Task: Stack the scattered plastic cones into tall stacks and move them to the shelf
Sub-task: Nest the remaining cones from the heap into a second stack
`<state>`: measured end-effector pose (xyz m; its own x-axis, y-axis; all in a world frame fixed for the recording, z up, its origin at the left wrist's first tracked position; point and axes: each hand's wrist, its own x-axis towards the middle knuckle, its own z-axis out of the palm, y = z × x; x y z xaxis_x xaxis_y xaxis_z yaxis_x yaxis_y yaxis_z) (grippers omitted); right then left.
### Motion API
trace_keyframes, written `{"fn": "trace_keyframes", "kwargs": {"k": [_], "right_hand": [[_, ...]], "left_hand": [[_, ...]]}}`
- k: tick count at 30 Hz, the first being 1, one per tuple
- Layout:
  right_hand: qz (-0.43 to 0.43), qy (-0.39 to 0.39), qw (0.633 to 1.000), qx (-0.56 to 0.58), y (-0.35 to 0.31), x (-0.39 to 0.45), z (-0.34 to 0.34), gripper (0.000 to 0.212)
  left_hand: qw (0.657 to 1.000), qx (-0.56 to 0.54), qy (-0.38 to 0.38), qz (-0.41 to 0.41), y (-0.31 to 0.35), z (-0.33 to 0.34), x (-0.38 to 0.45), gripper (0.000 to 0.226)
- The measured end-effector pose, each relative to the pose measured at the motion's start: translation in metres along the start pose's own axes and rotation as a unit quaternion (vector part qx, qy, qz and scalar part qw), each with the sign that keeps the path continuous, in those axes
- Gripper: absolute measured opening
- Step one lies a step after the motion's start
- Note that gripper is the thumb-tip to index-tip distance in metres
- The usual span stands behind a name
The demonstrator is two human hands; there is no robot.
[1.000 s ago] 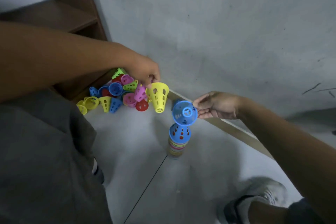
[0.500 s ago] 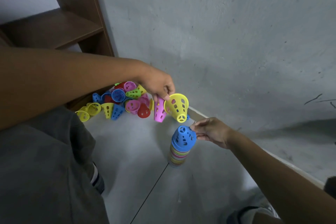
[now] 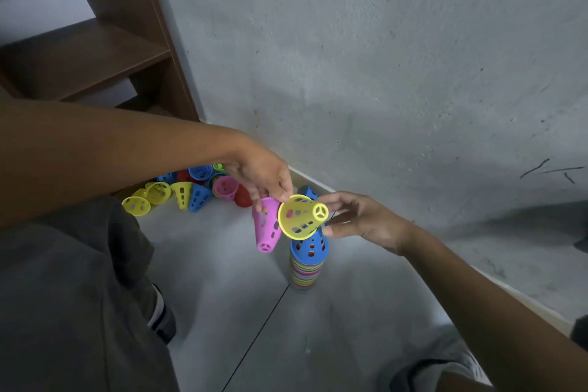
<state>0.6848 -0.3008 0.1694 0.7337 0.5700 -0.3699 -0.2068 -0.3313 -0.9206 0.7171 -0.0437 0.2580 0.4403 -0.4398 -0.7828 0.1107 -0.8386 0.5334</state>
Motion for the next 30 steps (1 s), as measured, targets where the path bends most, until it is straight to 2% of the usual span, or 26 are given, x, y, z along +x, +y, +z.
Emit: {"fn": "trace_keyframes", "kwargs": {"k": [5,10,14,18,23,30], "right_hand": [[-0.062,-0.009,0.998,-0.027,-0.015,-0.005,0.01,0.077],[-0.075,-0.041,0.996,0.0,-0.022,-0.005,0.018,0.061],[-0.066,-0.029,0.997,-0.034,-0.017,-0.004,0.02,0.052],[-0.048,-0.006,0.997,-0.064,-0.004,-0.002,0.026,0.052],[-0.03,0.012,0.994,-0.107,0.014,0.004,0.036,0.052],[-0.008,0.013,0.992,-0.126,0.04,0.006,0.036,0.059]], "left_hand": [[0.998,-0.061,-0.023,0.0,-0.002,0.008,0.008,0.023],[0.997,-0.076,-0.016,0.0,-0.002,0.013,0.019,0.022],[0.999,-0.036,-0.008,-0.013,-0.005,0.012,0.021,0.023],[0.999,-0.012,0.018,-0.033,-0.009,0.007,0.016,0.021],[0.997,-0.039,0.058,-0.038,0.002,0.007,0.003,0.042],[0.993,-0.106,0.048,-0.022,0.027,0.021,-0.014,0.069]]}}
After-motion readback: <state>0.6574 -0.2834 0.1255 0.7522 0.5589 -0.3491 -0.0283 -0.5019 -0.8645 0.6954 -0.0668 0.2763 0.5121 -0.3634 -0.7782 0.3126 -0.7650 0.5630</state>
